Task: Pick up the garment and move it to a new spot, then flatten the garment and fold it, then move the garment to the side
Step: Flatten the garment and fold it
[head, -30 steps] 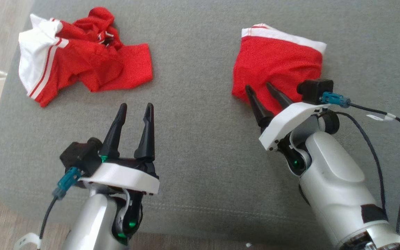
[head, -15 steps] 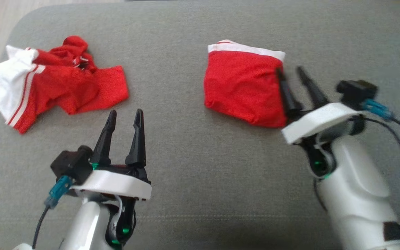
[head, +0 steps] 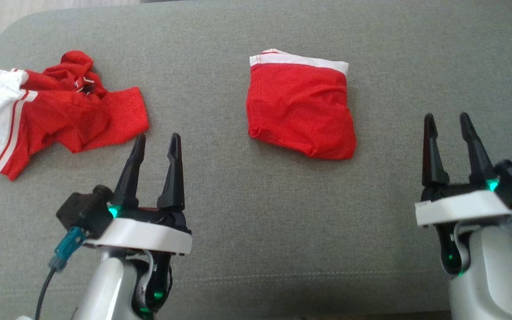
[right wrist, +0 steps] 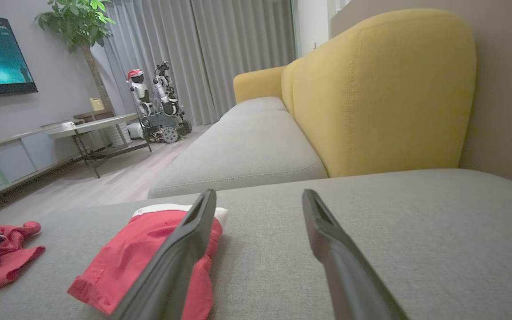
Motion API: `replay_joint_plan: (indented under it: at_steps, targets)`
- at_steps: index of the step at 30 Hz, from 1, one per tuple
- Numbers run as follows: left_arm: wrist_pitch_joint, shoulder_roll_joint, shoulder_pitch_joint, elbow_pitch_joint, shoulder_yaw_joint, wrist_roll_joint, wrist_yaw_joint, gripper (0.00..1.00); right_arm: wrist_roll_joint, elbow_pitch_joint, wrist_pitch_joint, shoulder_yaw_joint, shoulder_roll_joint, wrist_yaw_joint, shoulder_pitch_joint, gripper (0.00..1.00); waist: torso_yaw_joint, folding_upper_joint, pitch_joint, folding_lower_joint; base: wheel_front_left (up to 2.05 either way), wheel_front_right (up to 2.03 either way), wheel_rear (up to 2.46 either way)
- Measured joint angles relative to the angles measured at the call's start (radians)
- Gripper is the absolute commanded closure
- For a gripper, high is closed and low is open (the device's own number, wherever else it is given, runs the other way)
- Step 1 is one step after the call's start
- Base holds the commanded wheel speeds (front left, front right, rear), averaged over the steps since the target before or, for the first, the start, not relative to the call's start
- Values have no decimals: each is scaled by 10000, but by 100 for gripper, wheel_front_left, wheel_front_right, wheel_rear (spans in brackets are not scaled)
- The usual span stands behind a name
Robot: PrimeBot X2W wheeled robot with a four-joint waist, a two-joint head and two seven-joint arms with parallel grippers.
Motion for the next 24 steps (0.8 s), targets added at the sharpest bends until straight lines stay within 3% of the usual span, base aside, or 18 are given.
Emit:
replay_joint_plan:
  at_steps: [10,24]
  targets:
    - [0,0,91,-370,182,1043,-86,0,-966,-633,-194,-568,290,0,793,0,-60,0,46,0,0,0,0]
    - [0,2,237,-504,190,1101,-6,0,-859,-838,-203,-474,351,0,884,0,-18,0,178,0,0,0,0]
